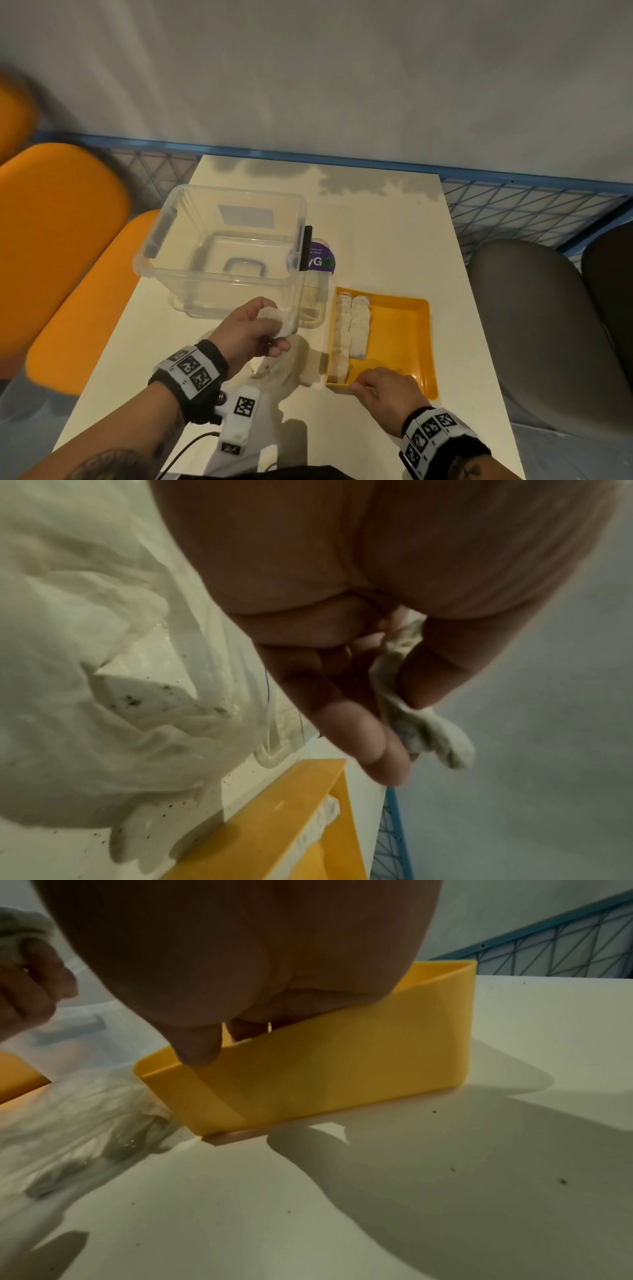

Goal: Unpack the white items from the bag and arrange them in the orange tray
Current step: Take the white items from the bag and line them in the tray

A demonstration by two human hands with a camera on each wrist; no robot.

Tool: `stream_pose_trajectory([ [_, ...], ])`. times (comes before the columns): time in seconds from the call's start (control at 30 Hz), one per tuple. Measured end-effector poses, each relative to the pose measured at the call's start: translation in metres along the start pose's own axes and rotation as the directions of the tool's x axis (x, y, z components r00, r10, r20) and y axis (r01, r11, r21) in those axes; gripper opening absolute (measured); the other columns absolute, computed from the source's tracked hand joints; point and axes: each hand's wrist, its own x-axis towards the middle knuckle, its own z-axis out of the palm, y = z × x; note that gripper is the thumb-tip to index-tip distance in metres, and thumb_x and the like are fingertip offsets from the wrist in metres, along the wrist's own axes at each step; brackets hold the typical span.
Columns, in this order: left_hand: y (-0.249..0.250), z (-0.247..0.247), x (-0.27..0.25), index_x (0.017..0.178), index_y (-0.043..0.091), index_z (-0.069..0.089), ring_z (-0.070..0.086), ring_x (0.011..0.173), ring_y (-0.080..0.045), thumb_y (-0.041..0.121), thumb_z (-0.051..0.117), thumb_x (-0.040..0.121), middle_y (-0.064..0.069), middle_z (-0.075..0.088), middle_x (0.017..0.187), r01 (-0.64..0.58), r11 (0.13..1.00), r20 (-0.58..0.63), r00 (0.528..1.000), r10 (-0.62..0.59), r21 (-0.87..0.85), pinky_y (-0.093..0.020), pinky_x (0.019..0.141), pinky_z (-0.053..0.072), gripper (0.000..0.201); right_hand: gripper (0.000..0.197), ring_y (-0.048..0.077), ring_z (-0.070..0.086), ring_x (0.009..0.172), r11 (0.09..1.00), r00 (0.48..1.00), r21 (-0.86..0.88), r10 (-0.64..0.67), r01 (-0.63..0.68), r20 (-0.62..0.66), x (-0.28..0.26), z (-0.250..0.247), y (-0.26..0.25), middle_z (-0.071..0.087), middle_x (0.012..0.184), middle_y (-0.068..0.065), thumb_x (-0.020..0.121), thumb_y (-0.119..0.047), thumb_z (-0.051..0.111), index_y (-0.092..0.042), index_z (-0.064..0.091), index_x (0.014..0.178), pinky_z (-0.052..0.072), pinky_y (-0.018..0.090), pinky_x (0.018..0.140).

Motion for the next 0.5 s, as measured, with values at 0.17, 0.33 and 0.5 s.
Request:
stream_pose_trajectory([
  [0.17,0.002,0.022,0.009,0.104,0.009,0.07,0.068,0.07,-0.028,0.006,0.061,0.096,-0.018,0.071,0.084,-0.017,0.986,0.081,0.997,0.004,0.164,-0.029,0.058,0.056,0.013,0.04,0.016,0.057,0.11,0.985,0.999,0.175,0.007,0.0,-0.04,-0.002,-0.024,-0.011,0.061,0.122,-0.009,0.096,-0.06,0.037,-0.035,0.062,0.115,0.043,0.038,0.099],
  [0.33,-0.001,0.047,0.021,0.092,0.007,0.069,0.065,0.063,-0.024,0.021,0.072,0.09,-0.015,0.065,0.072,-0.039,0.961,0.029,0.999,0.032,0.275,-0.031,0.056,0.053,0.014,0.023,0.008,0.064,0.096,0.786,0.978,0.594,-0.064,0.172,-0.198,0.0,-0.065,-0.036,0.068,0.105,-0.01,0.092,-0.053,0.056,-0.036,0.065,0.105,0.053,0.034,0.089],
  [0.5,0.003,0.066,0.027,0.087,0.015,0.066,0.062,0.059,-0.022,0.03,0.071,0.09,-0.007,0.065,0.071,-0.091,0.944,0.062,0.995,0.075,0.318,-0.028,0.049,0.047,0.016,0.018,0.01,0.066,0.061,0.632,0.972,0.749,-0.033,0.2,-0.232,0.004,-0.085,-0.063,0.072,0.078,0.001,0.09,-0.036,0.068,-0.018,0.064,0.092,0.053,0.033,0.062],
])
